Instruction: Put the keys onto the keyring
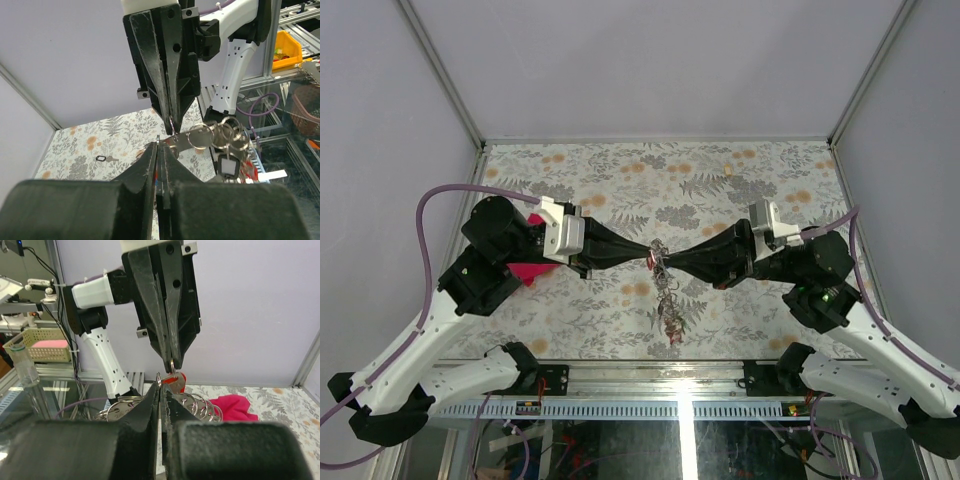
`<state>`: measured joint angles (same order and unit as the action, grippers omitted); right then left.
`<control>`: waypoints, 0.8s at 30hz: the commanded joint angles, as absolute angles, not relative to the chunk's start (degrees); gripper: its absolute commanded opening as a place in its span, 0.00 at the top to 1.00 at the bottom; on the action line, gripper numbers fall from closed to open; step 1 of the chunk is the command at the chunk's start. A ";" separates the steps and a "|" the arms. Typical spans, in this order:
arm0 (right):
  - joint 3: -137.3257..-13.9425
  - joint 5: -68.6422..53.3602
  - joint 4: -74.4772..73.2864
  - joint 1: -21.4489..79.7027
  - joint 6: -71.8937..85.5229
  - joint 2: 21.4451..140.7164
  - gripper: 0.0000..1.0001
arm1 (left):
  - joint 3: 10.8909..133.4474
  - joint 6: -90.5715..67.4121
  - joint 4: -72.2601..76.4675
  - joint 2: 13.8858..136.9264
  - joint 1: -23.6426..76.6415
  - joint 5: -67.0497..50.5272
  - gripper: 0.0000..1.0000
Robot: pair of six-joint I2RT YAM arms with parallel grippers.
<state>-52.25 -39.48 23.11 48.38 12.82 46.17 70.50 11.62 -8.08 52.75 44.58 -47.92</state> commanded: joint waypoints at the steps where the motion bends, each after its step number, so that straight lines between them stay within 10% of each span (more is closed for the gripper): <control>1: -55.29 -37.05 33.93 48.71 17.33 46.47 1.00 | 70.09 11.01 -4.17 51.90 44.72 -49.87 1.00; 24: -55.73 -33.18 32.20 48.70 17.27 46.83 1.00 | 71.33 11.87 -5.80 52.34 44.73 -50.62 1.00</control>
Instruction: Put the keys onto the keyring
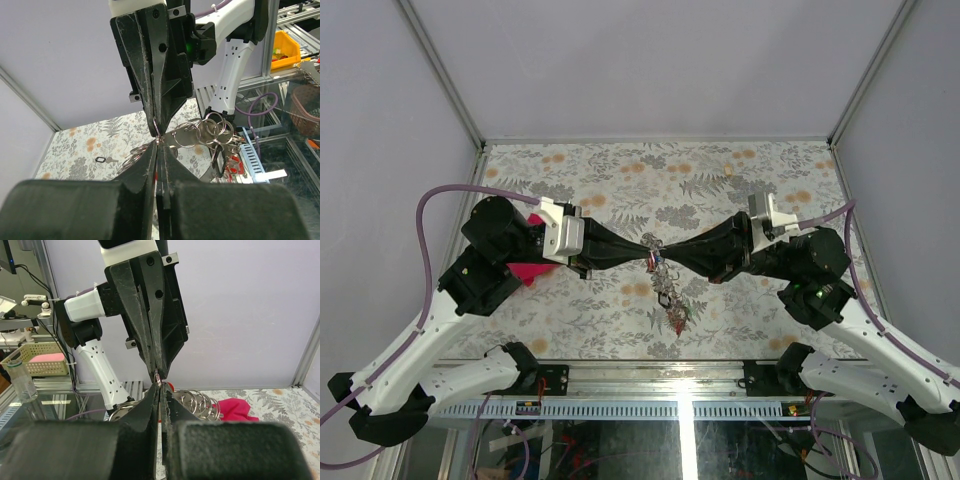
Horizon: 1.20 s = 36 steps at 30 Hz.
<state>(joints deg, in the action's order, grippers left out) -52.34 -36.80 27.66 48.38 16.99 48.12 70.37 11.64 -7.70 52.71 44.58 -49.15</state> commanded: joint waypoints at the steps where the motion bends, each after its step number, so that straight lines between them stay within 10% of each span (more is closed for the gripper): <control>1: -55.65 -33.07 32.40 48.69 17.42 46.72 1.00 | 71.33 11.91 -5.84 52.40 44.66 -50.70 1.00; 20: -49.21 -25.25 48.31 48.70 27.13 46.94 1.00 | 71.92 11.91 -6.43 53.88 44.65 -49.93 1.00; 36: -46.97 -26.63 51.86 48.74 26.22 45.50 1.00 | 63.27 -6.00 18.88 50.16 44.72 -36.01 0.70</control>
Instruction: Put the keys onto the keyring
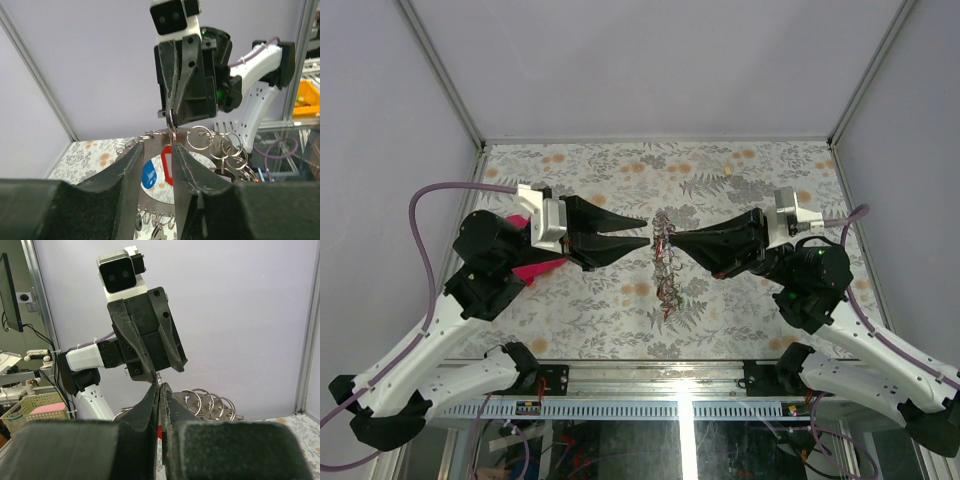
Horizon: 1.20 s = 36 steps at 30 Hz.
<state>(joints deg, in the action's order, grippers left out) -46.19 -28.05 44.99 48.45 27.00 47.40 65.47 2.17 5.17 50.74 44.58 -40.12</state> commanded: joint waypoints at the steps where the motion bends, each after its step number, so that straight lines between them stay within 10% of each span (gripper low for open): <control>1: -47.02 -26.54 51.65 48.71 26.12 45.43 1.00 | 62.72 -8.10 20.97 50.47 44.74 -36.52 0.69; 36: -46.58 -25.49 51.76 48.71 25.06 44.97 1.00 | 60.46 -18.08 32.44 56.72 46.65 -41.67 0.71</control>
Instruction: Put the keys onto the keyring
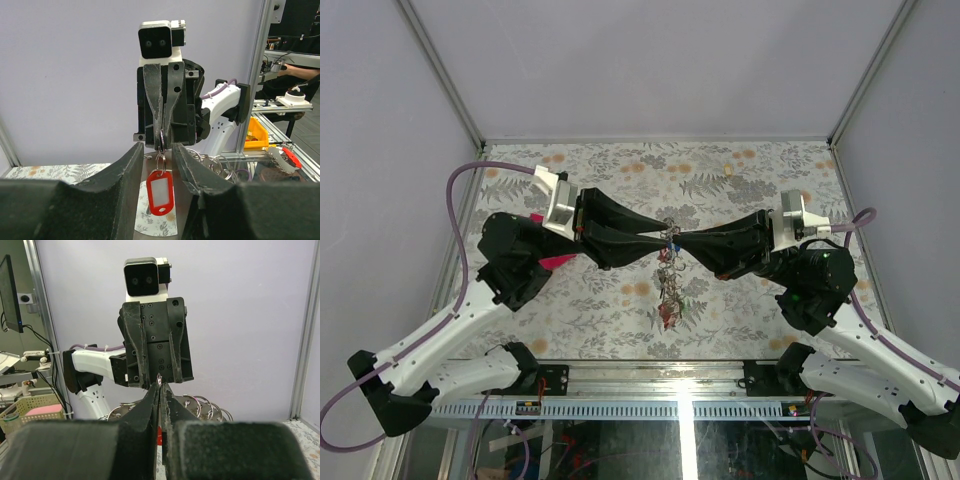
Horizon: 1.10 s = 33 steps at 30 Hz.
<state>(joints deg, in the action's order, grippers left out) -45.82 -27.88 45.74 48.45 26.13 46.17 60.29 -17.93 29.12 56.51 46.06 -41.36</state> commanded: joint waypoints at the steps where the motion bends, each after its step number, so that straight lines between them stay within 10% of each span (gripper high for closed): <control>1: -46.58 -25.49 51.77 48.74 24.98 44.92 1.00 | 60.51 -18.06 32.36 56.87 46.70 -41.72 0.71; 23: -45.86 -25.35 50.09 48.73 23.47 43.42 1.00 | 62.55 -14.42 25.41 58.48 47.90 -42.73 1.00; 33: -50.22 -25.04 24.07 48.71 8.81 36.56 0.60 | 77.56 4.72 -14.24 62.18 47.91 -44.58 1.00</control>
